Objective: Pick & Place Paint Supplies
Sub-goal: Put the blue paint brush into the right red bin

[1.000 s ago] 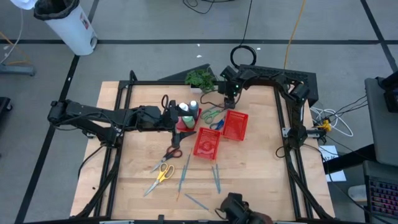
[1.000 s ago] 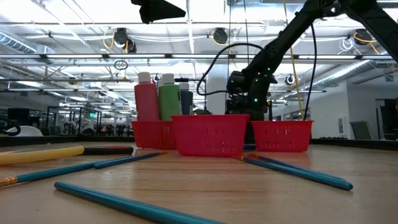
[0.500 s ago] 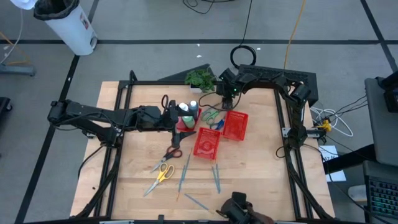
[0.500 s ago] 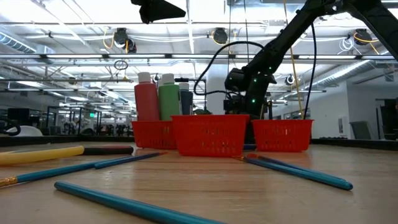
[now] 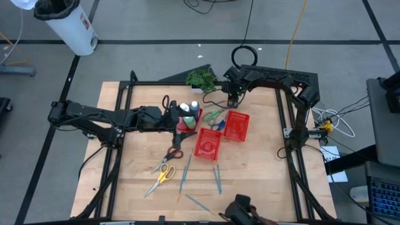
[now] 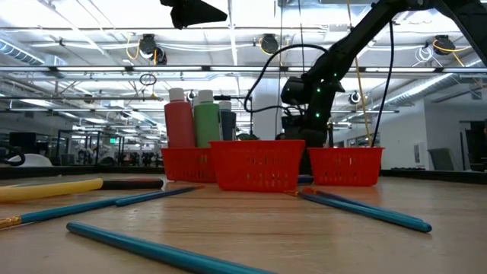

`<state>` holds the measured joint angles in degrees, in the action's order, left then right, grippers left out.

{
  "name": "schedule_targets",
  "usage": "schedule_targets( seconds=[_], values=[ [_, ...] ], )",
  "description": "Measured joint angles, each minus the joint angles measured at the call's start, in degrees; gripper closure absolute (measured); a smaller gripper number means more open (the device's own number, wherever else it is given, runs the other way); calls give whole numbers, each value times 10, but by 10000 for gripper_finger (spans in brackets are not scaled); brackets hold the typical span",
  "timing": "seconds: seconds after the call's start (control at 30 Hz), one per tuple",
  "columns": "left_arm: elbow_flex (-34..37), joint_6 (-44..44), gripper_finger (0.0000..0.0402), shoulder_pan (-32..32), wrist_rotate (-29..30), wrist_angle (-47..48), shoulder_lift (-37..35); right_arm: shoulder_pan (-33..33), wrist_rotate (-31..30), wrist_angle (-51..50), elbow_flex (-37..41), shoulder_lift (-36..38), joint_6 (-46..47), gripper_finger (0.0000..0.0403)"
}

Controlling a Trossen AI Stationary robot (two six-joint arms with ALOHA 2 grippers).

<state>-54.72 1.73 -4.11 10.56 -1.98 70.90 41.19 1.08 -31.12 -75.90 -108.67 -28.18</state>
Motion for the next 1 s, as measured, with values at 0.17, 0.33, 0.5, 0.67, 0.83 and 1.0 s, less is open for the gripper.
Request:
schedule_targets(
  seconds=[0.17,0.33,0.5,0.67,0.83,1.0],
  values=[
    [0,0,36,0,0,0,0,0,63,-6,0,5,-22,226],
    [0,0,36,0,0,0,0,0,66,5,0,-10,-44,231],
    [0,0,36,0,0,0,0,4,67,6,-1,-36,-59,244],
    [0,0,36,0,0,0,0,9,64,-1,-2,-46,-67,264],
    [0,0,36,0,0,0,0,12,65,-4,-2,-47,-71,310],
    [0,0,36,0,0,0,0,25,69,-13,-2,-47,-76,371]
  ],
)
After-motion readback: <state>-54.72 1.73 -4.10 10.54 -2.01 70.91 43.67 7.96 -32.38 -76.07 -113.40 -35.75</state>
